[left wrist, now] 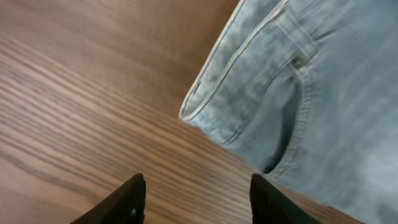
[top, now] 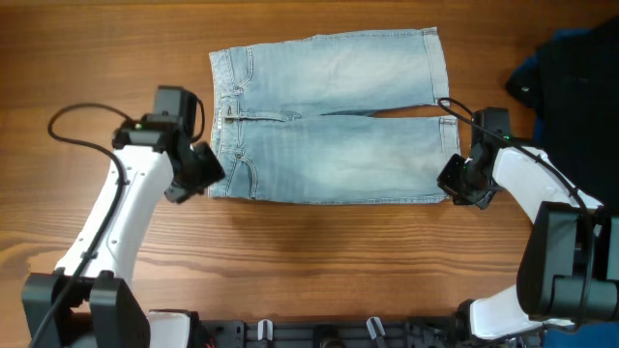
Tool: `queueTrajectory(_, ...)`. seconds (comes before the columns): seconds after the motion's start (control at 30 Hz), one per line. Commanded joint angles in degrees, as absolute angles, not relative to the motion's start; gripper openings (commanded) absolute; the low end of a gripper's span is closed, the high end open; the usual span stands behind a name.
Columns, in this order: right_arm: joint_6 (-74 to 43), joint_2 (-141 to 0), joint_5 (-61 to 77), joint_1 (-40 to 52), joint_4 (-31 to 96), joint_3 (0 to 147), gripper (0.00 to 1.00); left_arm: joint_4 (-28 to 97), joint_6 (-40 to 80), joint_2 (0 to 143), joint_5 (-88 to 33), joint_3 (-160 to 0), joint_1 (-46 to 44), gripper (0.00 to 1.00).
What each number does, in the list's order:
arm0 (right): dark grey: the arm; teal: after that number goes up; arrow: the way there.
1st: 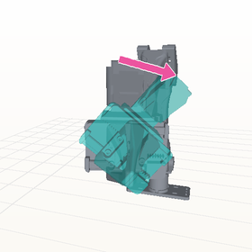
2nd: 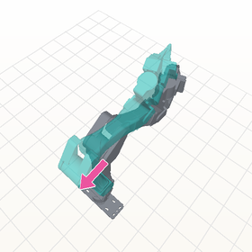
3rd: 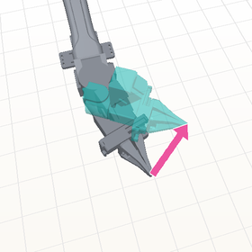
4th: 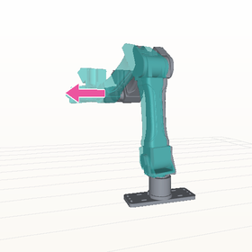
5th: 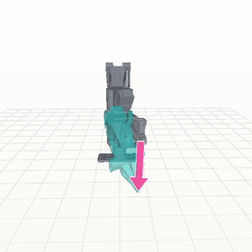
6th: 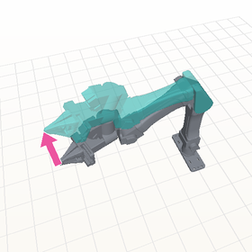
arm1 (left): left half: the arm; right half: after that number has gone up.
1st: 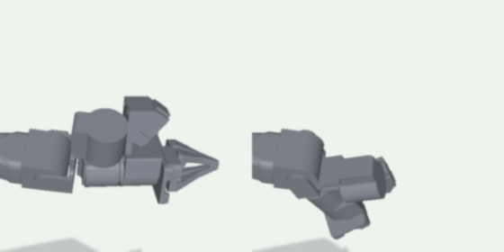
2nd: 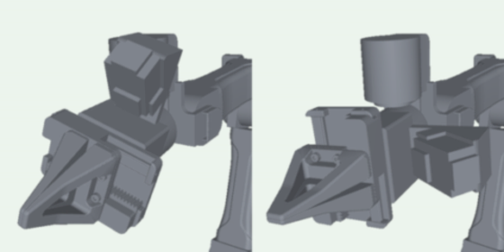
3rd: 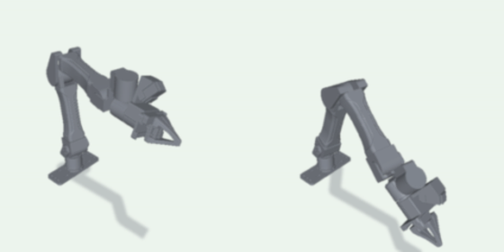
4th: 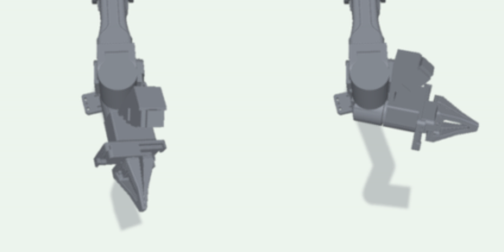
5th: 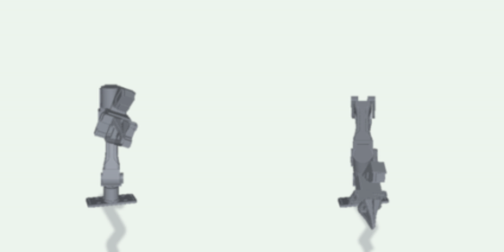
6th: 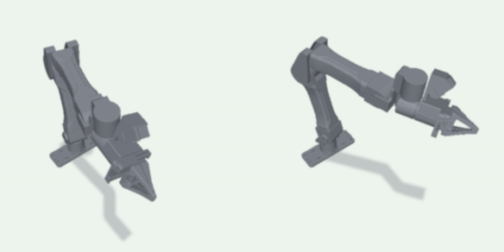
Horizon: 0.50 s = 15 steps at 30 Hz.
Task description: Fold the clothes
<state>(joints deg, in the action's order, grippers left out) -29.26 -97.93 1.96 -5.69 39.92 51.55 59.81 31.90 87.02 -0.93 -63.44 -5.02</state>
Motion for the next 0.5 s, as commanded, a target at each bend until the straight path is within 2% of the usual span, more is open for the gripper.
queueTrajectory(0.0,-28.45,-101.65,2.66,-5.65,39.18,49.8,0.04,54.08,34.02,87.35,-6.22,-55.9,-4.86,0.54)
queueTrajectory(0.2,-28.42,-101.65,2.63,-5.65,38.54,49.8,0.04,40.45,41.04,87.39,-6.76,-47.44,-4.86,0.49)
queueTrajectory(0.47,-27.09,-101.65,2.66,-5.65,38.2,49.8,0.04,31.86,45.56,87.46,-4.89,-42.46,-4.86,0.63)
